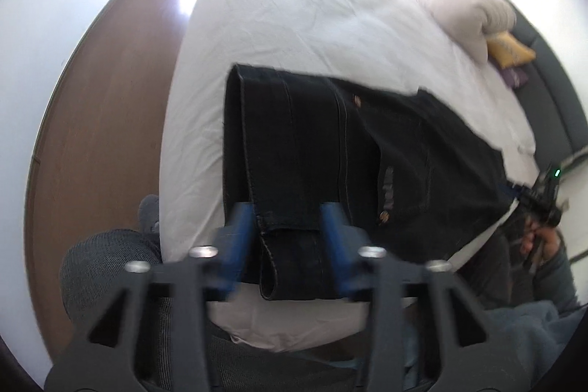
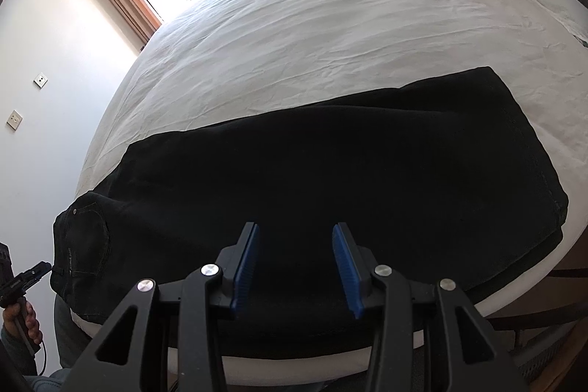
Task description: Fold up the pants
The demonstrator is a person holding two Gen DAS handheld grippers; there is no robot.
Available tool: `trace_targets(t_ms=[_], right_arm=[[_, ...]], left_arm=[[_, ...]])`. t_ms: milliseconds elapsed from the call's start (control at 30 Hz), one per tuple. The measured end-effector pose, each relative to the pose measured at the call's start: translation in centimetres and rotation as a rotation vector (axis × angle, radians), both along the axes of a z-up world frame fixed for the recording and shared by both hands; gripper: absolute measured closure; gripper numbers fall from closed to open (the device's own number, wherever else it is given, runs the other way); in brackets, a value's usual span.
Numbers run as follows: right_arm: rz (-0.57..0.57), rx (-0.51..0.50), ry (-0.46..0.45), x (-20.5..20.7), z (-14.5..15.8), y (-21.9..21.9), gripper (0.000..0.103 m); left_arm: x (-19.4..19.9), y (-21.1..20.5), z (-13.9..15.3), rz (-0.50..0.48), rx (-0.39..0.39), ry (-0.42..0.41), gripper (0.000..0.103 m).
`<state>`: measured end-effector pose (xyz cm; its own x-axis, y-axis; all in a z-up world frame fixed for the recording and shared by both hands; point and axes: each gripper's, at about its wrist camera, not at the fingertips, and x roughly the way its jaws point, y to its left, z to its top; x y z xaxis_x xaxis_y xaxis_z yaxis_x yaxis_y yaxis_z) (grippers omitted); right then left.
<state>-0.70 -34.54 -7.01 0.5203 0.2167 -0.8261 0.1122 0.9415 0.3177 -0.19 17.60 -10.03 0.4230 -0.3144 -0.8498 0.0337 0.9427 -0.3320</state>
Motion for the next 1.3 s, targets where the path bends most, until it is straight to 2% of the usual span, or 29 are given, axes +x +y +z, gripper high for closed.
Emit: trace_targets(t_ms=[67,100,233,333,567,667,767,867,900,1000,1067,1133,1233,1300], right_arm=[[0.0,-0.002,-0.001,-0.1,0.0,0.0,0.057],[0.0,-0.001,-0.001,-0.2,0.0,0.1,0.057],[-0.001,-0.012,-0.002,-0.3,0.0,0.1,0.057],[-0.006,-0.012,0.001,-0.3,-0.1,0.2,0.057],[-0.001,-0.022,0.001,-0.4,-0.1,0.2,0.057],[-0.005,-0.018,0.039,-0.4,-1.0,0.0,0.057],[0.013,-0.018,0.064,-0.8,-1.7,0.2,0.057],[0.028,-0.017,0.089,-1.3,-1.7,0.3,0.057],[0.035,-0.011,0.089,-1.4,-1.3,0.4,0.057],[0.11,0.077,0.0,-1.6,1.0,1.7,0.057],[0.236,0.138,-0.039,-1.1,2.2,4.4,0.057],[0.358,0.206,-0.031,-0.7,2.3,7.7,0.057],[0.478,0.223,0.011,-0.6,0.7,12.2,0.057],[0.513,0.202,0.106,-0.7,-2.0,14.5,0.057]], left_arm=[[0.4,-0.5,-0.7,-0.018,0.024,0.011,0.091],[0.5,-0.7,-0.8,-0.026,0.035,0.009,0.095],[0.6,-2.3,-0.6,-0.053,0.17,-0.019,0.097],[0.9,-2.4,-0.8,-0.03,0.221,-0.022,0.097],[-0.1,-1.4,-1.6,-0.013,0.223,-0.007,0.097],[-0.1,-1.4,-2.4,-0.025,0.26,-0.015,0.097],[-0.4,-1.3,-2.6,-0.04,0.262,-0.029,0.097],[-1.5,-1.0,-2.4,-0.07,0.226,-0.04,0.096],[-2.0,-0.7,-2.0,-0.064,0.219,-0.052,0.092],[-2.7,-0.1,-0.3,-0.022,0.174,-0.099,0.086],[-2.9,0.5,0.7,0.018,0.177,-0.098,0.086],[-3.3,1.5,1.8,0.069,0.218,-0.101,0.086],[-4.0,3.8,3.5,0.194,0.26,-0.078,0.086],[-4.5,4.4,4.8,0.24,0.221,-0.107,0.086]])
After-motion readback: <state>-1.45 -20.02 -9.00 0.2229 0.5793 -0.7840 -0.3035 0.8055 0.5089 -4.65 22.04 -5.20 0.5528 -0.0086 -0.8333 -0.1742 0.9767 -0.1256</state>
